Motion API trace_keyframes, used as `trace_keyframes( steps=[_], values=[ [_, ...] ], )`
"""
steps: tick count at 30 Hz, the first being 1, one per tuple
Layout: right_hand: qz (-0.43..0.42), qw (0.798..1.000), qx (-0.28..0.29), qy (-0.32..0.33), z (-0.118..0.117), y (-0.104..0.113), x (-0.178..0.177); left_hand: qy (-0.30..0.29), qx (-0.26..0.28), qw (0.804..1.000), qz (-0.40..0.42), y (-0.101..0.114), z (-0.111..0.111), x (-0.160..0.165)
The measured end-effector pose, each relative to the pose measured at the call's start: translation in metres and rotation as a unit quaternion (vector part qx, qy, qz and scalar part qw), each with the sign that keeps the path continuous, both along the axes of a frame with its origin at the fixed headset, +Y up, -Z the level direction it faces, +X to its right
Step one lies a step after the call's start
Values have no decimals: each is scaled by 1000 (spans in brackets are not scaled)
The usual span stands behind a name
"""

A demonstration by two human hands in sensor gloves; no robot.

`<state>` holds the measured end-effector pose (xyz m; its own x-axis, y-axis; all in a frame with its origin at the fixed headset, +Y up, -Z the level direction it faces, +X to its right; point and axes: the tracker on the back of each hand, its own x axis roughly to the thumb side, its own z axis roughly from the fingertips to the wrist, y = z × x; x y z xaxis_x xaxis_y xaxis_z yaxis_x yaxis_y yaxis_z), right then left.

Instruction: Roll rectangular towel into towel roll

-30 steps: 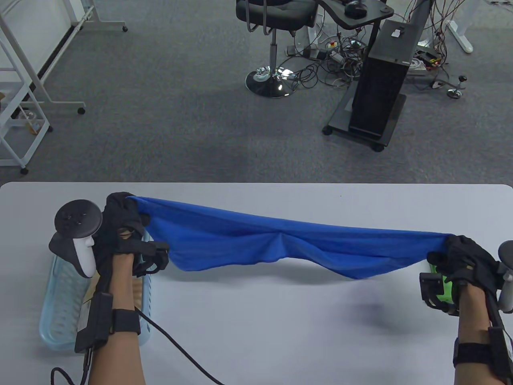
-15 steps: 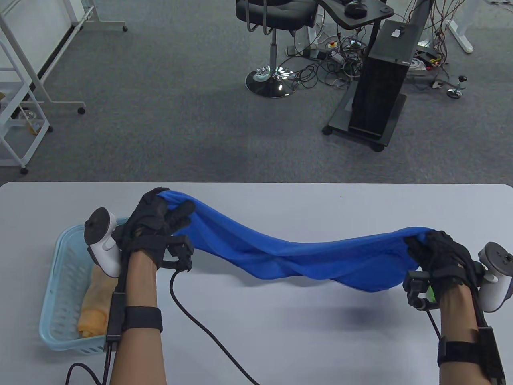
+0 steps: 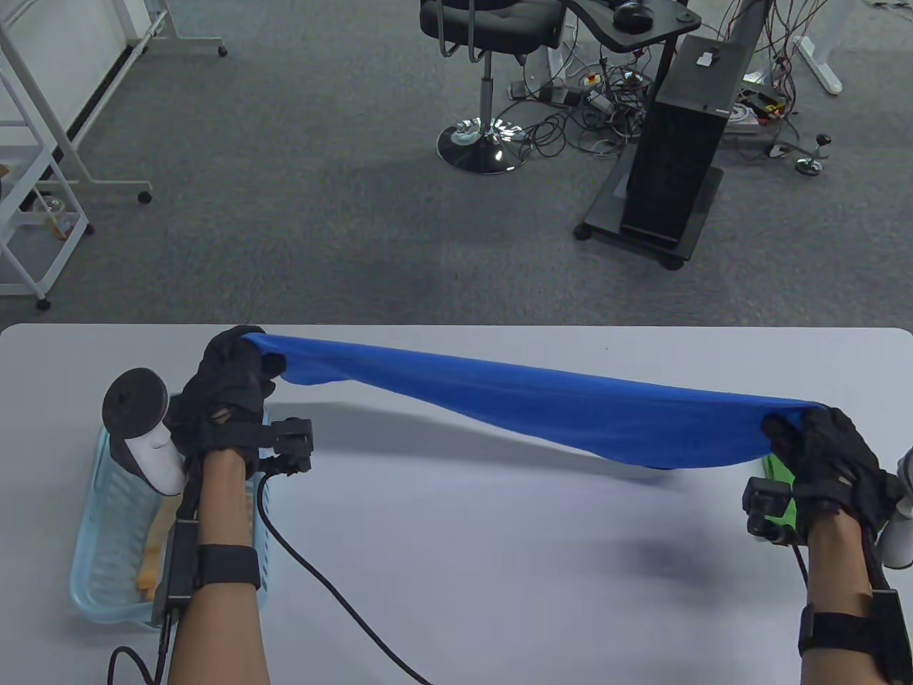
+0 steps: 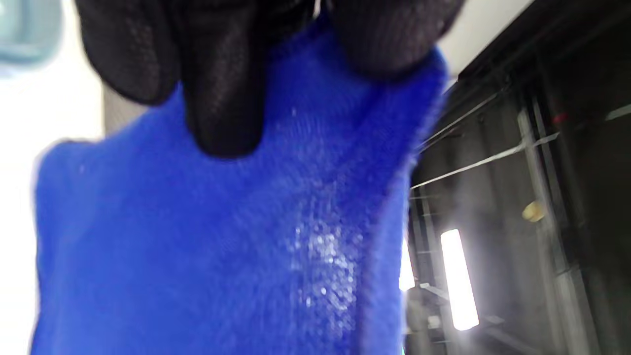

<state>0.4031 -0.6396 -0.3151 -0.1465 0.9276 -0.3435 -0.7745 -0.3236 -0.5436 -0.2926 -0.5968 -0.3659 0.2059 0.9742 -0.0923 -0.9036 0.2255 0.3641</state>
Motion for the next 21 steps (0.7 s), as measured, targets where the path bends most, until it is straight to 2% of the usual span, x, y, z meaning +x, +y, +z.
trace_keyframes(
  steps=[2, 4, 5, 9, 14, 18, 21],
  values=[
    [61, 996, -49, 43, 0, 3, -3, -30, -49, 997, -58, 1, 1, 5],
    [45, 990, -92, 92, -1, 0, -8, -25, -81, 990, -110, 2, 1, 10],
    [29, 991, -93, 96, -2, -2, -10, -19, -86, 988, -124, 1, 0, 12],
    [-2, 995, -68, 77, -11, -11, -20, -22, -100, 988, -113, 0, -7, 22],
    [-19, 991, -47, 121, -39, -16, -29, -41, -97, 993, -52, -2, -28, 31],
    [-4, 997, 12, 82, -49, 3, -25, -40, -54, 997, -38, 8, -37, 31],
    [9, 995, 66, 76, -42, 28, -19, -54, -11, 998, 8, 20, -31, 26]
  ],
)
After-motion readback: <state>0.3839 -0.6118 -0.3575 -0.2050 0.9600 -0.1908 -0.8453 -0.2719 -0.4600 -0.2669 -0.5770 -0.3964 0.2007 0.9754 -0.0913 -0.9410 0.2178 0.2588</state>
